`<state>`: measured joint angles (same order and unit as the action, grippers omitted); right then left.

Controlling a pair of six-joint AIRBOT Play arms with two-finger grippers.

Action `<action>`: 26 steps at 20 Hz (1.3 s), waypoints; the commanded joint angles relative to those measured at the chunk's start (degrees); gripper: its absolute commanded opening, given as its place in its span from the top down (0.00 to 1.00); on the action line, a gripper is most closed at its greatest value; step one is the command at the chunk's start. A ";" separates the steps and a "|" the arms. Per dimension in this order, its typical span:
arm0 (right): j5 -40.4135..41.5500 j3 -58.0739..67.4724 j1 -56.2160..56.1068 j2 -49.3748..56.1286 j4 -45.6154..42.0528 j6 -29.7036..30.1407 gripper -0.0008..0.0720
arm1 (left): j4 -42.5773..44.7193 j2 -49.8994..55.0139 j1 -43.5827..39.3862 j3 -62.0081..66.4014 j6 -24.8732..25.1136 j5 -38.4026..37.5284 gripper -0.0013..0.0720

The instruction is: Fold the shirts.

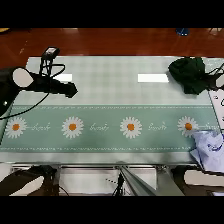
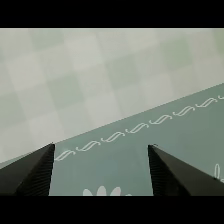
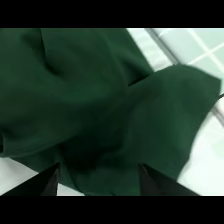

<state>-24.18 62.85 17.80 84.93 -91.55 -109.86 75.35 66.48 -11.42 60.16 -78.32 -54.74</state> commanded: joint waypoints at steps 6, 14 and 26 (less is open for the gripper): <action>3.85 0.07 -5.31 8.85 -5.03 8.61 0.25 | -0.85 0.02 -0.04 0.02 0.02 -3.78 0.00; 4.57 0.07 -4.66 5.97 -7.26 8.68 0.96 | -0.83 0.02 -0.02 0.04 0.07 -5.92 0.00; 6.51 0.20 -14.60 -38.01 -7.80 10.62 0.96 | -1.31 -0.22 -0.02 26.88 -1.79 -24.00 0.00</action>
<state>-18.90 62.89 7.55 57.32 -99.48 -99.63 74.35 66.35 -11.42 77.41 -78.52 -71.11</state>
